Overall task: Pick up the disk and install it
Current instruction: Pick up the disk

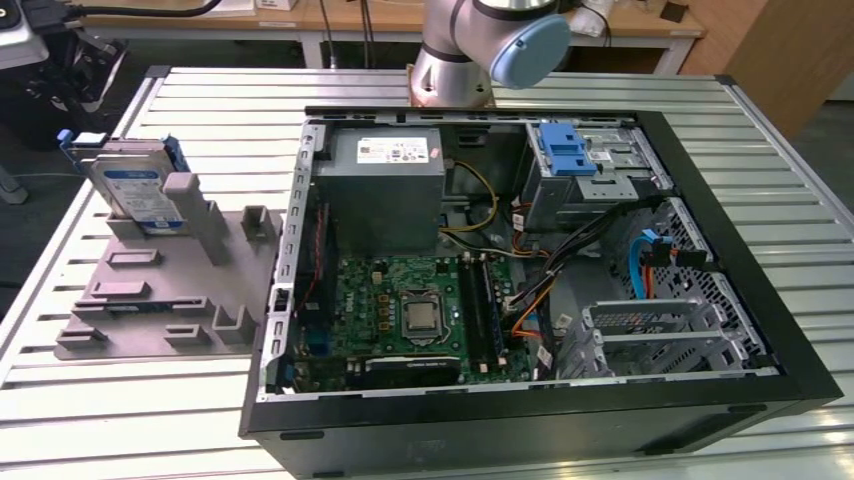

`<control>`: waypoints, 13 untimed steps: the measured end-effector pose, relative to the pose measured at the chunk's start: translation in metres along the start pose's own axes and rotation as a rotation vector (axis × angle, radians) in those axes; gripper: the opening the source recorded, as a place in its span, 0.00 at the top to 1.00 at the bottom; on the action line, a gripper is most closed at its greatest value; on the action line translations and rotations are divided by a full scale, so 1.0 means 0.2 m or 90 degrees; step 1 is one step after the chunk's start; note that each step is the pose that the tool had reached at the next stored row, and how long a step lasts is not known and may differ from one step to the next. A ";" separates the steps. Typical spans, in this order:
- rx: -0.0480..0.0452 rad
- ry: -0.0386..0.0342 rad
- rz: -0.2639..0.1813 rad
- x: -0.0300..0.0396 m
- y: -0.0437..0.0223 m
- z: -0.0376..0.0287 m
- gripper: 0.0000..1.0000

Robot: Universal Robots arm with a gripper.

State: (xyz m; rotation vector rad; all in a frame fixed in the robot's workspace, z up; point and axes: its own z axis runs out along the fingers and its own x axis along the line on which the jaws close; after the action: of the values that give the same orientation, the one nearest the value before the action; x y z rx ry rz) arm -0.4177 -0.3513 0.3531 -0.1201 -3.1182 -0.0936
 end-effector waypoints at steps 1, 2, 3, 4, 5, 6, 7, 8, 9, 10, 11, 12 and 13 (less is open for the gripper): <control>0.0000 0.0000 0.000 0.002 0.000 0.000 0.89; 0.0001 0.0000 0.000 0.005 0.000 0.000 0.89; 0.0001 0.0000 0.000 0.007 -0.001 0.000 0.89; 0.0001 0.0000 0.000 0.009 -0.001 0.000 0.89; 0.0000 0.0000 0.000 0.011 -0.001 0.000 0.89; 0.0000 0.0000 0.000 0.013 -0.001 0.000 0.89; 0.0000 0.0000 0.000 0.016 -0.001 0.000 0.89; 0.0001 0.0000 0.000 0.018 -0.002 0.000 0.89; 0.0001 0.0000 0.000 0.020 -0.002 0.000 0.89; 0.0001 0.0000 0.000 0.022 -0.002 0.000 0.89; 0.0000 -0.0001 0.000 0.025 -0.002 0.001 0.89; 0.0001 0.0000 0.000 0.027 -0.002 0.000 0.89; 0.0000 0.0000 0.000 0.029 -0.002 0.001 0.89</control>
State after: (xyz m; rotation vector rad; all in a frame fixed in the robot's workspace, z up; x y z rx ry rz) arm -0.4236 -0.3514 0.3531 -0.1201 -3.1183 -0.0936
